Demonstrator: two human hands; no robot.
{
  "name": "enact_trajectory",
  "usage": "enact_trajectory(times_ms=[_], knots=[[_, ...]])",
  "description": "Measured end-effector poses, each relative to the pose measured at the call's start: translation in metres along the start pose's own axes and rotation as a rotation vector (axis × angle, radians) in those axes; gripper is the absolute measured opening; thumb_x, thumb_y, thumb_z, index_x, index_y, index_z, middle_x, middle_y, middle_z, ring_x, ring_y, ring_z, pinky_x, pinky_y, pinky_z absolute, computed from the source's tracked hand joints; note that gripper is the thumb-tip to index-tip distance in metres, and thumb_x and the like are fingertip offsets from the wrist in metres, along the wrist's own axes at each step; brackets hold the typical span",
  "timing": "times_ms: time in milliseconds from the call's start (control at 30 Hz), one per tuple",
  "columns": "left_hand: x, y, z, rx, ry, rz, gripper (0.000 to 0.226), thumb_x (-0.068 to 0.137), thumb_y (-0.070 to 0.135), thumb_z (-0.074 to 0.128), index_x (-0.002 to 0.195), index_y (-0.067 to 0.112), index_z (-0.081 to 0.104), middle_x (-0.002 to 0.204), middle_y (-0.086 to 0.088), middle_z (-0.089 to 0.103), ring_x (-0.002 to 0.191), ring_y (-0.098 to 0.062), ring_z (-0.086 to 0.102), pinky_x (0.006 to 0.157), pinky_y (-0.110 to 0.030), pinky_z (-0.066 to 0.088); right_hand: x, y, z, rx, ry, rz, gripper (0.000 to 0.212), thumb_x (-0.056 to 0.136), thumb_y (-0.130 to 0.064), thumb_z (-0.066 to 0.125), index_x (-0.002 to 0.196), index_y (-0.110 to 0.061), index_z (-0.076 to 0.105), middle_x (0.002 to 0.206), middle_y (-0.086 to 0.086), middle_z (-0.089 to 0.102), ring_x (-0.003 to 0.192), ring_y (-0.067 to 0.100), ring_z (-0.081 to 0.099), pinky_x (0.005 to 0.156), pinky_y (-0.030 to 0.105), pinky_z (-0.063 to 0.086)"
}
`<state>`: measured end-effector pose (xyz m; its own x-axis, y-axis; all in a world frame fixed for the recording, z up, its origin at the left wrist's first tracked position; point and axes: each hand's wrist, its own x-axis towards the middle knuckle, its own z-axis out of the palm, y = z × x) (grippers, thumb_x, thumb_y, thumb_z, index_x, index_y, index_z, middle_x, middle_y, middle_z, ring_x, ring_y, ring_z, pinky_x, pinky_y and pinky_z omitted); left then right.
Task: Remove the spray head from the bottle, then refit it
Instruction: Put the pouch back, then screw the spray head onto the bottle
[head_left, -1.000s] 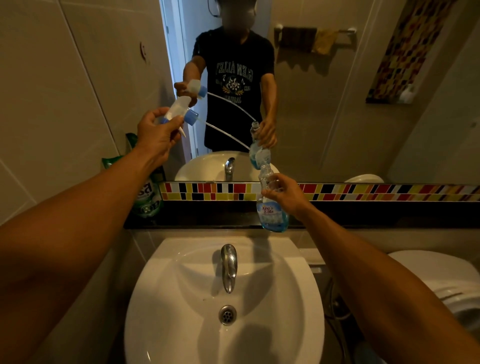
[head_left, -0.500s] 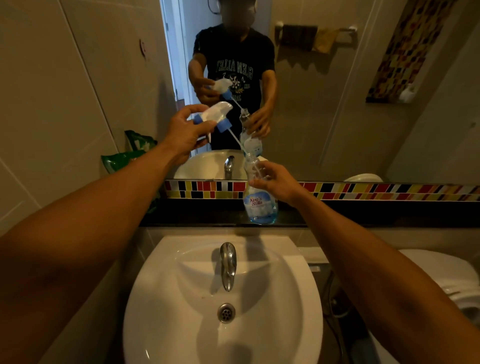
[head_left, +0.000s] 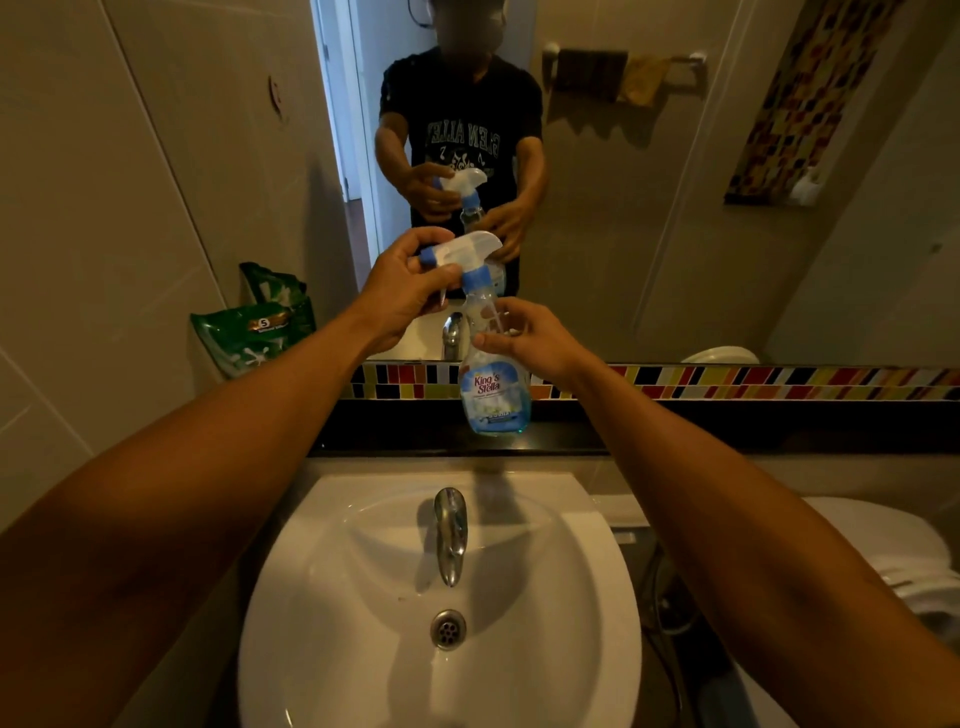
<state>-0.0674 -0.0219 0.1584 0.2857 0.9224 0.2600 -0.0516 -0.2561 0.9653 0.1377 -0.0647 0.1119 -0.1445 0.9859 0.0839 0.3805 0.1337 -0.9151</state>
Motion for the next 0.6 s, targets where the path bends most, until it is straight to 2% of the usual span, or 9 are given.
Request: enact_trajectory(times_ms=[67,167,267,400,467,600], knots=[[-0.002,-0.003,-0.001,0.046,0.020,0.019,0.036,0.087,0.014,0.072,0.116,0.032,0.058,0.130,-0.013,0.060,0.108,-0.036,0.068,0.082,-0.039,0.061,0.001,-0.003,0.003,-0.001,-0.011,-0.009,0.046,0.089,-0.026,0.079,0.132,-0.024,0.062,0.122,0.007,0.072,0.112,0.026,0.071,0.097,0.054,0.060],[-0.007,-0.007,0.001,0.100,0.025,0.059,0.048,0.083,0.020,0.079,0.121,0.032,0.051,0.127,-0.011,0.061,0.103,-0.029,0.070,0.078,-0.036,0.062,0.000,-0.005,0.009,-0.009,-0.037,-0.007,0.046,0.088,-0.026,0.080,0.131,-0.020,0.064,0.122,0.010,0.071,0.112,0.027,0.070,0.098,0.054,0.059],[-0.007,-0.013,0.001,0.136,0.049,0.113,0.056,0.082,0.012,0.081,0.123,0.027,0.047,0.128,-0.014,0.058,0.101,-0.025,0.069,0.068,-0.022,0.057,-0.001,-0.005,0.017,0.005,-0.052,-0.004,0.067,0.075,-0.044,0.084,0.135,-0.022,0.064,0.124,0.007,0.072,0.115,0.027,0.069,0.100,0.054,0.058],[-0.004,-0.018,-0.003,0.170,0.039,0.118,0.056,0.083,0.013,0.080,0.122,0.032,0.046,0.132,-0.015,0.057,0.106,-0.030,0.069,0.074,-0.027,0.060,0.002,0.000,0.020,0.052,-0.066,-0.006,0.077,0.065,-0.049,0.086,0.135,-0.024,0.065,0.124,0.006,0.073,0.116,0.027,0.070,0.101,0.053,0.058],[-0.003,-0.021,-0.005,0.171,0.012,0.128,0.057,0.083,0.015,0.080,0.125,0.034,0.046,0.133,-0.017,0.056,0.105,-0.030,0.070,0.078,-0.031,0.060,0.003,-0.001,0.017,0.065,-0.074,0.010,0.072,0.069,-0.043,0.087,0.134,-0.022,0.066,0.123,0.007,0.074,0.115,0.027,0.071,0.102,0.053,0.058],[0.000,-0.021,-0.007,0.183,-0.028,0.113,0.054,0.085,0.014,0.076,0.124,0.039,0.049,0.131,-0.021,0.056,0.100,-0.025,0.070,0.076,-0.030,0.059,0.003,-0.001,0.015,0.051,-0.081,0.011,0.055,0.078,-0.033,0.084,0.130,-0.025,0.069,0.120,0.006,0.075,0.113,0.026,0.072,0.102,0.052,0.057]])
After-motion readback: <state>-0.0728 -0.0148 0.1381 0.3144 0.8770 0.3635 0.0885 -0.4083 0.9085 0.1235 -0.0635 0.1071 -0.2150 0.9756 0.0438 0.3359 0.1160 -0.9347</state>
